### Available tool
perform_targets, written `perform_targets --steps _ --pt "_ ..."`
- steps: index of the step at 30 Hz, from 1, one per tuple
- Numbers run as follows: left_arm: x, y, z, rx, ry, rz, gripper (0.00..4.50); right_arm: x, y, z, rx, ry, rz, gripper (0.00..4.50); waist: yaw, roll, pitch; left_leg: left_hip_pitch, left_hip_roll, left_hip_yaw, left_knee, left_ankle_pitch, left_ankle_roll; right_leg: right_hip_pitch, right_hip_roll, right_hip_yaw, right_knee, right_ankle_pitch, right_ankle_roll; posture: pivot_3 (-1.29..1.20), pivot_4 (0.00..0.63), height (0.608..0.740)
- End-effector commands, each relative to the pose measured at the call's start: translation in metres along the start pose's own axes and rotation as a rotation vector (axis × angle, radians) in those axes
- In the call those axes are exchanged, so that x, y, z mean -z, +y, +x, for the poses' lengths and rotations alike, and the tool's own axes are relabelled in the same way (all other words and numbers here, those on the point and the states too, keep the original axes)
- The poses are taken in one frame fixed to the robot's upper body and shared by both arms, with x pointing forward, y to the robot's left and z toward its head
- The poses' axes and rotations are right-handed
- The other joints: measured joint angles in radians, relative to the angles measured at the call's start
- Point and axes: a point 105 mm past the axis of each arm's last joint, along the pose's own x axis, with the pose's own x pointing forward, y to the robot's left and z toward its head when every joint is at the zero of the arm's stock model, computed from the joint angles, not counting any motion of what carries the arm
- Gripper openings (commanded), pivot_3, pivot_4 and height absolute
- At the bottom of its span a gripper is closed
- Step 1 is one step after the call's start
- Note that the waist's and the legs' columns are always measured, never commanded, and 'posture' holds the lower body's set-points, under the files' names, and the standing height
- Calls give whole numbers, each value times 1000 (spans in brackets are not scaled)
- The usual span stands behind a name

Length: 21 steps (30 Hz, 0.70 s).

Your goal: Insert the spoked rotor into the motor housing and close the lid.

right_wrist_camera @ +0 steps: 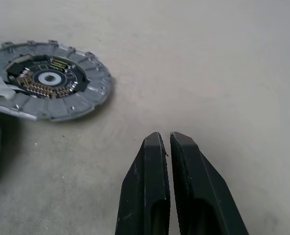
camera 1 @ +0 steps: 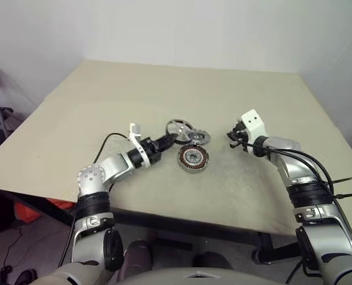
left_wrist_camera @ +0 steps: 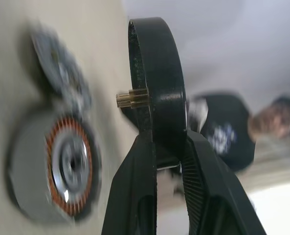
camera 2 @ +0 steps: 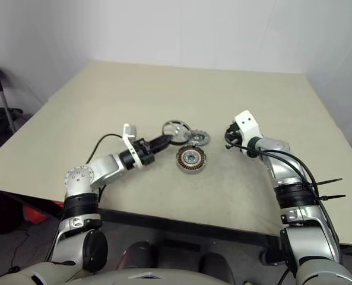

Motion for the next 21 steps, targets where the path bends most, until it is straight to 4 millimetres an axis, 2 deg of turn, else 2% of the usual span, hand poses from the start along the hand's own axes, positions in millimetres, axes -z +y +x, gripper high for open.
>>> perform_targets --steps 1,11,21 --pt "12 -13 12 45 112 40 378 -12 -12 -10 51 -42 -23 170 1 0 0 0 0 0 0 0 0 0 0 0 0 0 0 0 0 740" --pt "13 0 24 14 101 41 378 -10 -14 -18 78 -47 -13 170 1 0 0 0 0 0 0 0 0 0 0 0 0 0 0 0 0 740" --pt "21 13 22 -46 125 60 378 -17 -9 -11 70 -61 -21 170 1 0 0 0 0 0 0 0 0 1 0 0 0 0 0 0 0 740"
